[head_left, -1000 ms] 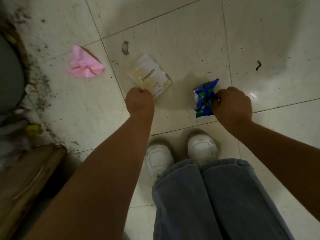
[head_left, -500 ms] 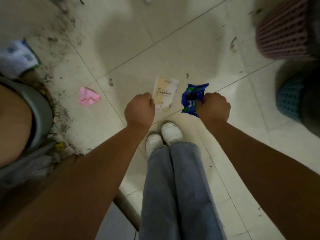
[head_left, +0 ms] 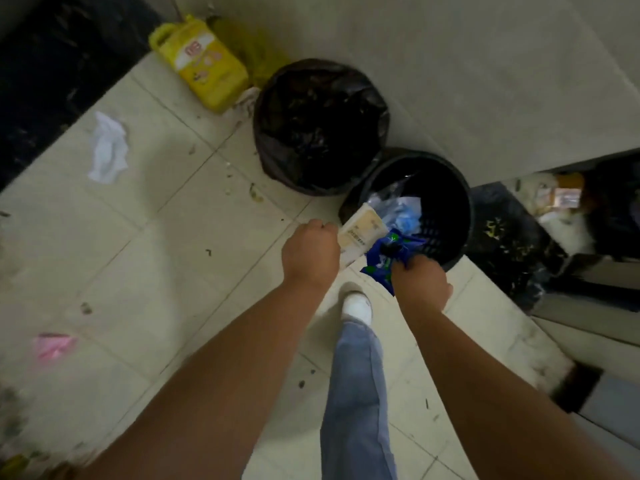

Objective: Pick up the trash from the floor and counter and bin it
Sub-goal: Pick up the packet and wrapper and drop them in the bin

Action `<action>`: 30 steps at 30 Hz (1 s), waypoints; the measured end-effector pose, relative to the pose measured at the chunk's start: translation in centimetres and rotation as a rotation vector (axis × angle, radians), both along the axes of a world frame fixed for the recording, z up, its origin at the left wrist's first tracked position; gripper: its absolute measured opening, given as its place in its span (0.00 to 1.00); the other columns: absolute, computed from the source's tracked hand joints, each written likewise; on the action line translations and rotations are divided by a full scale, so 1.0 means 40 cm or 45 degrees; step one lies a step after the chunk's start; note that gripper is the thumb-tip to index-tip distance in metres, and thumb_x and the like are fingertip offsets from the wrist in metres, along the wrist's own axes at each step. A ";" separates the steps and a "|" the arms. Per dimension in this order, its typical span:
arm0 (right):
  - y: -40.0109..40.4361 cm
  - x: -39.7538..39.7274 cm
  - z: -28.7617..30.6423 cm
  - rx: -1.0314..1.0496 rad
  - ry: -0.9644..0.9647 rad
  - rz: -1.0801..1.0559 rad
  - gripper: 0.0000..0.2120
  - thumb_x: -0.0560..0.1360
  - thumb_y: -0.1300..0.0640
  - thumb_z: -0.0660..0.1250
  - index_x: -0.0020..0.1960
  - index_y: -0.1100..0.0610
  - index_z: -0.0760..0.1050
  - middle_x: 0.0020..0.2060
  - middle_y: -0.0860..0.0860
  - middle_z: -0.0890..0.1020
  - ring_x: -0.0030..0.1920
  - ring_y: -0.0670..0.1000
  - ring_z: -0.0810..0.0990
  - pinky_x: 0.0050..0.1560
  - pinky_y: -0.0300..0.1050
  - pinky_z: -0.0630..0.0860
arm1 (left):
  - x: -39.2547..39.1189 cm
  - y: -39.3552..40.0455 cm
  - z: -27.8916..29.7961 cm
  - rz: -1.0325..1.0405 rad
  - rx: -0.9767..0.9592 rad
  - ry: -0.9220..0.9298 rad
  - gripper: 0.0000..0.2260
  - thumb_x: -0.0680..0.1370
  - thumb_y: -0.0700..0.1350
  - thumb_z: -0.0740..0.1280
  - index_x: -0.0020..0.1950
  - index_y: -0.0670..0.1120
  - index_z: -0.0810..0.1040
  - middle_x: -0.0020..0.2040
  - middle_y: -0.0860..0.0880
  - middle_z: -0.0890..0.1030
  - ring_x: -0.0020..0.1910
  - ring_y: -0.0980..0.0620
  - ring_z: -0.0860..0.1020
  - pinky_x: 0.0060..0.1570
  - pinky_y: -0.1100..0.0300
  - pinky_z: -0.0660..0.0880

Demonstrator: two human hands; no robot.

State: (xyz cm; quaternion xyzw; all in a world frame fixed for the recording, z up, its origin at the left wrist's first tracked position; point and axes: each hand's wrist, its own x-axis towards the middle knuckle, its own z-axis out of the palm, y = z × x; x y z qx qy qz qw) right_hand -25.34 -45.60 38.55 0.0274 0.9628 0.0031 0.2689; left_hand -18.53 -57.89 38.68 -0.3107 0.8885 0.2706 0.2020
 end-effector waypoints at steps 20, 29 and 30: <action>0.055 -0.340 -0.087 -0.101 -0.417 0.678 0.22 0.80 0.52 0.56 0.70 0.61 0.63 0.68 0.61 0.70 0.68 0.60 0.68 0.69 0.53 0.65 | -0.264 0.086 -0.142 -0.189 -0.041 -0.341 0.21 0.81 0.42 0.55 0.75 0.45 0.60 0.75 0.45 0.63 0.75 0.46 0.59 0.71 0.53 0.61; -0.340 -0.073 -0.049 -0.194 -0.466 1.326 0.29 0.79 0.45 0.47 0.75 0.59 0.52 0.76 0.59 0.55 0.76 0.58 0.52 0.76 0.54 0.50 | 0.225 -0.273 -0.057 0.362 -0.261 -0.594 0.24 0.83 0.47 0.53 0.77 0.46 0.51 0.79 0.46 0.52 0.78 0.47 0.49 0.76 0.51 0.51; -0.395 -0.035 -0.047 -0.181 -0.440 1.382 0.27 0.80 0.47 0.50 0.75 0.59 0.51 0.76 0.58 0.54 0.76 0.57 0.51 0.77 0.53 0.48 | 0.288 -0.312 -0.053 0.417 -0.262 -0.616 0.24 0.83 0.47 0.52 0.77 0.45 0.51 0.79 0.46 0.52 0.78 0.47 0.49 0.77 0.52 0.51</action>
